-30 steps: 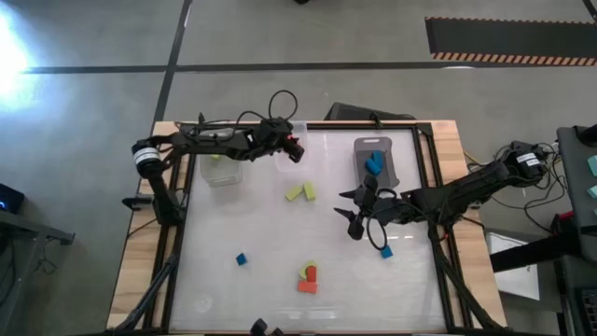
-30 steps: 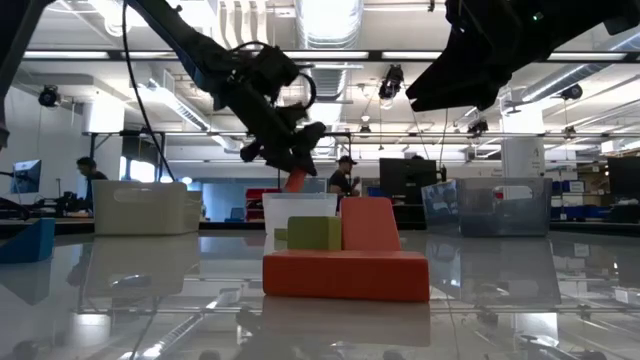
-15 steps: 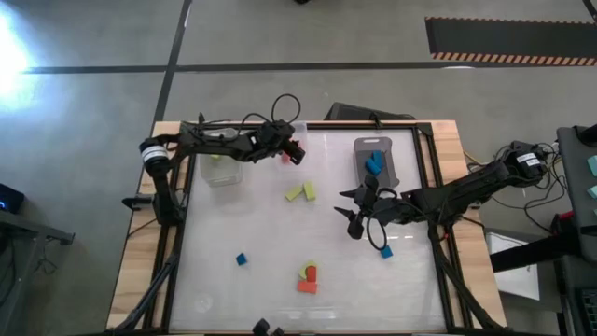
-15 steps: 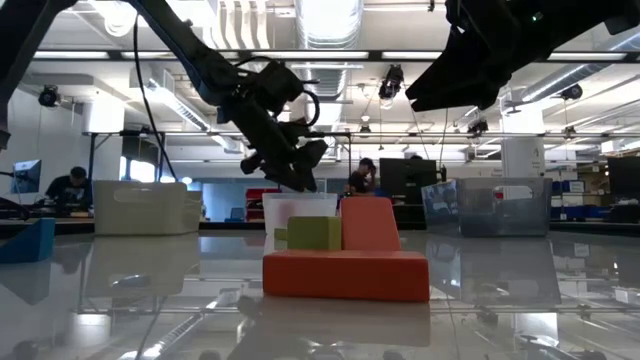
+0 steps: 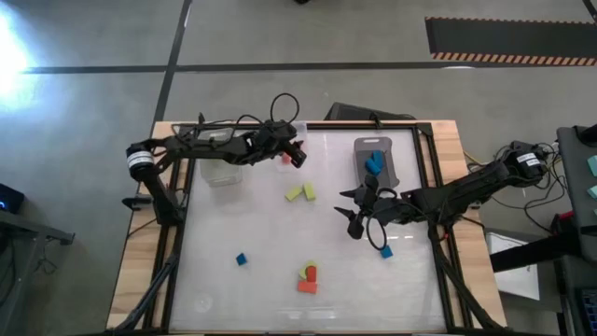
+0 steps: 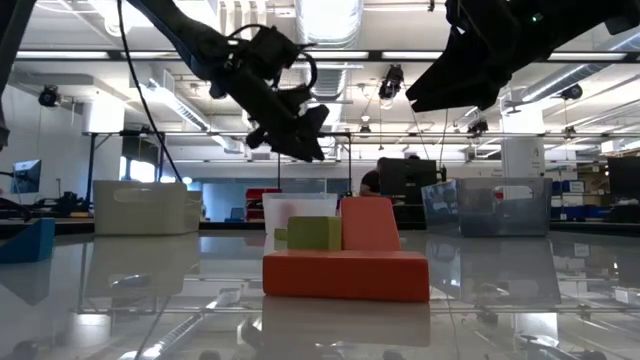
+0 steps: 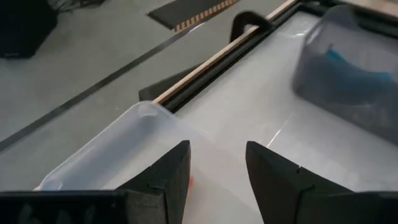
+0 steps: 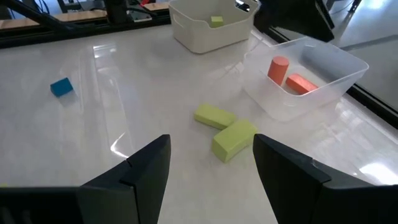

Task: Sort & place blocks by color
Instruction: Put the green block into the white bin

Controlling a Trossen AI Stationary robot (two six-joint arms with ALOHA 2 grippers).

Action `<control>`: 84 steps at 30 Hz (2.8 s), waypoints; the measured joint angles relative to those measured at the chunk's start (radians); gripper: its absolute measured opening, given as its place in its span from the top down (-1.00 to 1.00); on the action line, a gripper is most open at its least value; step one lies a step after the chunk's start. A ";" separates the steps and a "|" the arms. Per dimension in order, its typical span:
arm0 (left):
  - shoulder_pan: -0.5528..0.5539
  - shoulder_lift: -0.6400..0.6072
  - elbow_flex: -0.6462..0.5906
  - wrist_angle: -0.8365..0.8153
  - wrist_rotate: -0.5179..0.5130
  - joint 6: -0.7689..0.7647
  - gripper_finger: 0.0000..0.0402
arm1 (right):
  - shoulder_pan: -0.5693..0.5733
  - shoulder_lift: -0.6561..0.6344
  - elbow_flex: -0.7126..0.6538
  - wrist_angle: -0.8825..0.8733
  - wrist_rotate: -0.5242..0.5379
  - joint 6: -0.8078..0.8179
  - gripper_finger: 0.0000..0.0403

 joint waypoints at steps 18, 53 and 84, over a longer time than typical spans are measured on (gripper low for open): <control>-0.282 -0.195 -0.054 0.004 0.001 0.056 0.30 | 0.001 0.000 0.000 -0.013 -0.032 0.141 -0.09; -0.624 -0.572 -0.472 0.505 -0.140 -0.007 0.30 | -0.190 0.417 0.522 -0.413 -0.079 0.233 -0.09; -0.624 -0.697 -0.535 0.517 -0.188 0.126 0.30 | -0.277 0.755 0.785 -0.638 -0.089 0.445 -0.09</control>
